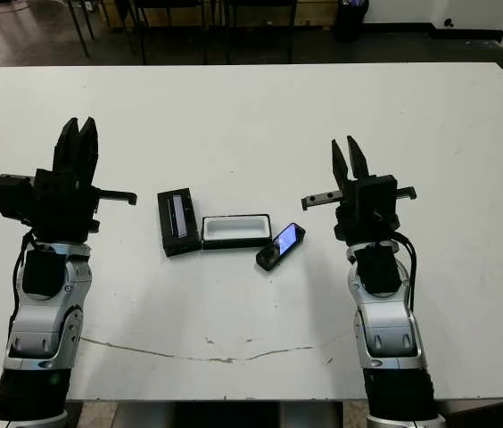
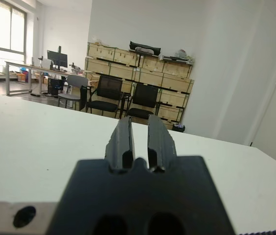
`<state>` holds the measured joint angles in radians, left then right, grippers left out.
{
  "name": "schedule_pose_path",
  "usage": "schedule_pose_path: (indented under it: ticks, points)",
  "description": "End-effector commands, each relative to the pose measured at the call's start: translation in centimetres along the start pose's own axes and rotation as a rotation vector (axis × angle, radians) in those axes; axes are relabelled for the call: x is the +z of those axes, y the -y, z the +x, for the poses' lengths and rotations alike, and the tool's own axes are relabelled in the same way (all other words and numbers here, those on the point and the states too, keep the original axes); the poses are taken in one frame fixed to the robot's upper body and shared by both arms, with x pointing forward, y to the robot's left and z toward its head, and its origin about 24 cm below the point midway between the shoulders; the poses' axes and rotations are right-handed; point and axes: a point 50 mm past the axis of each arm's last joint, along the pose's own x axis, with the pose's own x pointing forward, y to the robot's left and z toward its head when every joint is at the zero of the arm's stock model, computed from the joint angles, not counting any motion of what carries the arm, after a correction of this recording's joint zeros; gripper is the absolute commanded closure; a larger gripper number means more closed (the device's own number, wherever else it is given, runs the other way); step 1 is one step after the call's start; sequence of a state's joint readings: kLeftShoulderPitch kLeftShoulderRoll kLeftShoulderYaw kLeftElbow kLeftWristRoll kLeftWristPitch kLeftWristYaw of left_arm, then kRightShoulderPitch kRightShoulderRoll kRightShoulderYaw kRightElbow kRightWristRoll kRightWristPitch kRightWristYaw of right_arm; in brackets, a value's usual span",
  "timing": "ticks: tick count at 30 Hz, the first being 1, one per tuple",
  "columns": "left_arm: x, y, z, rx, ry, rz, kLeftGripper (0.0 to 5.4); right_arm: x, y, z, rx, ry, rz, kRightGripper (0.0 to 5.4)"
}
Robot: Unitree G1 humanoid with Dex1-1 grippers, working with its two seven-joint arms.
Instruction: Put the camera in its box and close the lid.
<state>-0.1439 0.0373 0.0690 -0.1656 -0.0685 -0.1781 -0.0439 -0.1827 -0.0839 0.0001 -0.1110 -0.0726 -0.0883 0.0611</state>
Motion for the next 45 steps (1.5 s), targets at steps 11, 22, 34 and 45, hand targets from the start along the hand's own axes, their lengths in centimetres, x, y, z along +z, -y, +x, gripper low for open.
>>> schedule_pose_path:
  ticks: [11, 22, 34, 45]
  points:
    - [-1.4, -0.3, -0.8, 0.01, -0.08, 0.027, 5.38, -0.9, 0.4, 0.7, 0.092, -0.08, -0.046, 5.4]
    - [-1.1, 0.1, -1.3, 0.016, -0.077, 0.023, 5.38, 2.4, 4.8, 7.9, 0.524, -0.142, -0.46, 5.4]
    - [-0.9, 0.2, -1.8, 0.021, -0.074, 0.031, 5.38, 1.1, 2.2, 9.5, 0.857, -0.321, -0.643, 5.4]
    - [-1.2, 0.5, -2.3, 0.021, -0.099, 0.013, 5.38, -1.3, 1.3, 8.3, 1.068, -0.465, -0.707, 5.4]
